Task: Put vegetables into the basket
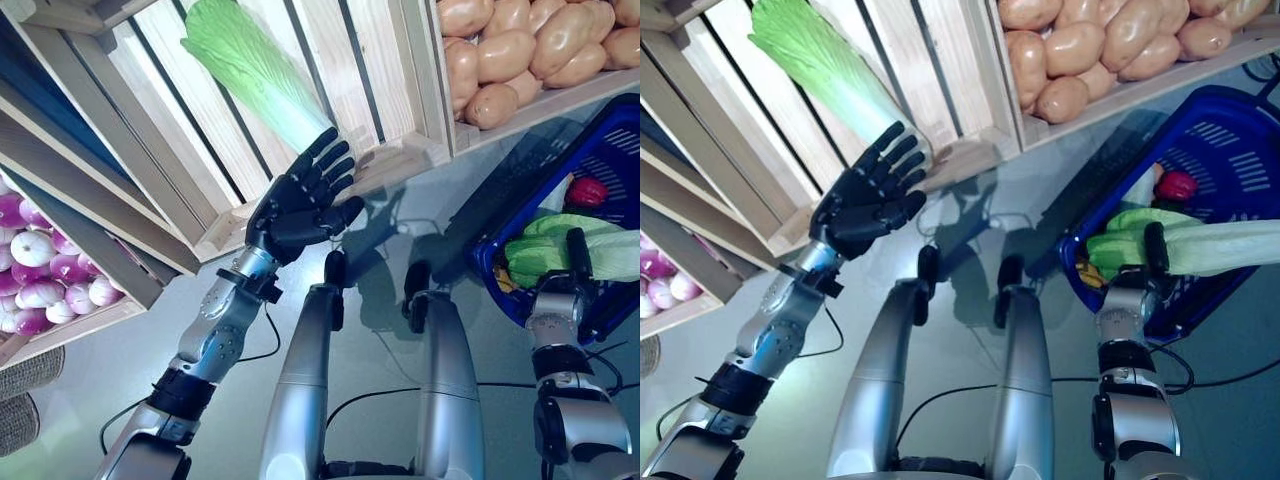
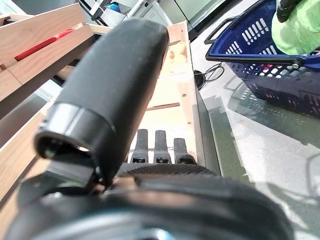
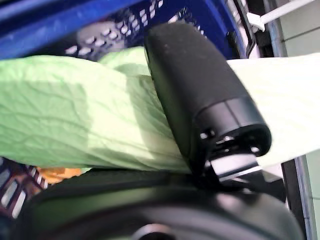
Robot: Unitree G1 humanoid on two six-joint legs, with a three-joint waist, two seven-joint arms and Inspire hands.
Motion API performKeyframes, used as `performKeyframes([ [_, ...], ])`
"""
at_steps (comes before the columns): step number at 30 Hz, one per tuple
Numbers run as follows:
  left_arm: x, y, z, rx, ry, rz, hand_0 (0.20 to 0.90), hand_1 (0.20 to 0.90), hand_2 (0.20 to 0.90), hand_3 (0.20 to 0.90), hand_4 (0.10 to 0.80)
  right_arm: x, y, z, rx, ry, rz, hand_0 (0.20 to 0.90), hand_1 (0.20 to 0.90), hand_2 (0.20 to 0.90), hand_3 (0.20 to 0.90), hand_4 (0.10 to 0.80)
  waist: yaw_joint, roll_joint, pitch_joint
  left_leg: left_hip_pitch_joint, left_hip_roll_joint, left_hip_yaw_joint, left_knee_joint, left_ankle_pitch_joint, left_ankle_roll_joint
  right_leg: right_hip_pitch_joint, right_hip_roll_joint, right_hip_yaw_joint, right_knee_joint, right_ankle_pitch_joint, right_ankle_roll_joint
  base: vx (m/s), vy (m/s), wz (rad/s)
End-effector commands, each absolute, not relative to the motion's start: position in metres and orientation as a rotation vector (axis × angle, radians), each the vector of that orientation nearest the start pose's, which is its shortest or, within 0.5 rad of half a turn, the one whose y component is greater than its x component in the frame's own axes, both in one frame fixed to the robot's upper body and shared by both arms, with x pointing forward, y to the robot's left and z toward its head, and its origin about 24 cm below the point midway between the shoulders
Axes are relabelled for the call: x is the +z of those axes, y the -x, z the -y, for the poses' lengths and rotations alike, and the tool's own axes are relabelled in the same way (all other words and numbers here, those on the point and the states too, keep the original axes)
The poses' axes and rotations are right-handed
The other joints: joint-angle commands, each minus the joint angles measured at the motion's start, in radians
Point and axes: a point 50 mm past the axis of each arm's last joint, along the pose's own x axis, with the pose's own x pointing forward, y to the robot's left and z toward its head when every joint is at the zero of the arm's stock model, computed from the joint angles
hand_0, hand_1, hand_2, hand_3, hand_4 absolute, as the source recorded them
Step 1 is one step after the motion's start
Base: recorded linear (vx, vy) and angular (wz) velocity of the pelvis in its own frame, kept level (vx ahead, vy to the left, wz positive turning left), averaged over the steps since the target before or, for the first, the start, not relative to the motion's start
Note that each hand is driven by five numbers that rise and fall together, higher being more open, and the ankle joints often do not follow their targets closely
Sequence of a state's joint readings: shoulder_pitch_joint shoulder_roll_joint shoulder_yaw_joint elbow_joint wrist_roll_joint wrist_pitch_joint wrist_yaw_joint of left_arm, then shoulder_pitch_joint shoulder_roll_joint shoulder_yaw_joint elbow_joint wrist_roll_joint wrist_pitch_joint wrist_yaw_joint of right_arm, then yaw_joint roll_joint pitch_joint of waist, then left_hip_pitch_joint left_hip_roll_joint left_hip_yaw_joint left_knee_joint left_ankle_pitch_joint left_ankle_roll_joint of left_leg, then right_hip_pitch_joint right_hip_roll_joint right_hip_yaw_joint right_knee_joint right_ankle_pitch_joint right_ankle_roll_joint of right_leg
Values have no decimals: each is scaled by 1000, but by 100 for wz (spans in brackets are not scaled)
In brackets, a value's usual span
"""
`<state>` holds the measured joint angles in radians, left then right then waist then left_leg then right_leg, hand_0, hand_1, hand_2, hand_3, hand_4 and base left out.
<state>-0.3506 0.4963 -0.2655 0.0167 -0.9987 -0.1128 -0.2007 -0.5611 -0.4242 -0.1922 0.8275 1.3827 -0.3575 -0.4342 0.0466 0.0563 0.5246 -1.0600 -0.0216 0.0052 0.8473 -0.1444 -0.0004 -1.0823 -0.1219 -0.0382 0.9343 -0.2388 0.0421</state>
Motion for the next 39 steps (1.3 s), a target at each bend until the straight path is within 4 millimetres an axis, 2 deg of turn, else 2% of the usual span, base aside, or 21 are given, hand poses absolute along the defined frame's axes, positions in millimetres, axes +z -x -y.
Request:
performKeyframes([
  [1,169,-287,-141,-643,506,420,900,900,900,900,800,82,-290,372,-1083,-1041,249,900,900,900,900,800,-8,50,-5,31,-23,33,6,-79,58,56,-10,-59,-10,92,-25,21,20,-7],
  [4,169,-287,-142,-638,505,420,900,900,900,900,800,80,-291,373,-1091,-1039,198,900,900,900,900,800,-4,51,-5,30,-17,37,1,-76,55,53,-15,-63,-11,95,-21,2,25,-6],
  [5,170,-286,-143,-640,504,428,900,900,900,900,800,81,-292,373,-1094,-1042,194,900,900,900,900,800,-4,52,-5,13,-12,46,-7,-52,59,36,-20,-73,-21,117,-30,0,0,0],
  [7,168,-286,-143,-639,503,423,900,900,900,900,800,78,-290,374,-1105,-1036,172,900,900,900,900,800,-1,52,-5,32,-12,41,1,-79,54,52,-19,-67,-10,93,-21,32,11,-4],
  [17,167,-283,-146,-645,510,430,900,900,900,900,800,68,-288,377,-1137,-955,40,900,900,900,900,800,14,50,-5,40,-5,48,8,-87,56,65,-31,-87,-22,96,-24,5,18,-6],
  [23,173,-280,-149,-644,466,471,900,900,900,900,800,61,-289,371,-1131,-932,6,900,900,900,900,800,21,48,-5,83,0,56,2,-95,58,107,-32,-95,-32,89,-25,12,34,-2],
  [27,185,-277,-155,-654,476,534,900,900,900,900,800,57,-291,361,-1110,-918,4,900,900,900,900,800,22,40,-5,136,1,60,-27,-88,55,159,-29,-100,-71,96,-26,-9,34,-7],
  [29,189,-275,-158,-652,451,555,900,900,900,900,800,56,-292,357,-1106,-920,7,900,900,900,900,800,21,37,-5,140,6,69,-45,-64,58,164,-32,-109,-91,116,-35,-62,36,-8],
  [36,217,-265,-167,-610,226,717,900,900,900,900,800,45,-291,327,-1015,-908,25,900,900,900,900,800,13,13,-5,280,2,72,-168,-25,45,305,-11,-104,-209,136,-26,19,45,-2],
  [39,227,-263,-172,-549,95,769,900,900,900,900,800,50,-291,315,-960,-813,48,900,900,900,900,800,8,3,-5,328,0,71,-234,5,42,355,-1,-103,-270,153,-22,14,21,-2],
])
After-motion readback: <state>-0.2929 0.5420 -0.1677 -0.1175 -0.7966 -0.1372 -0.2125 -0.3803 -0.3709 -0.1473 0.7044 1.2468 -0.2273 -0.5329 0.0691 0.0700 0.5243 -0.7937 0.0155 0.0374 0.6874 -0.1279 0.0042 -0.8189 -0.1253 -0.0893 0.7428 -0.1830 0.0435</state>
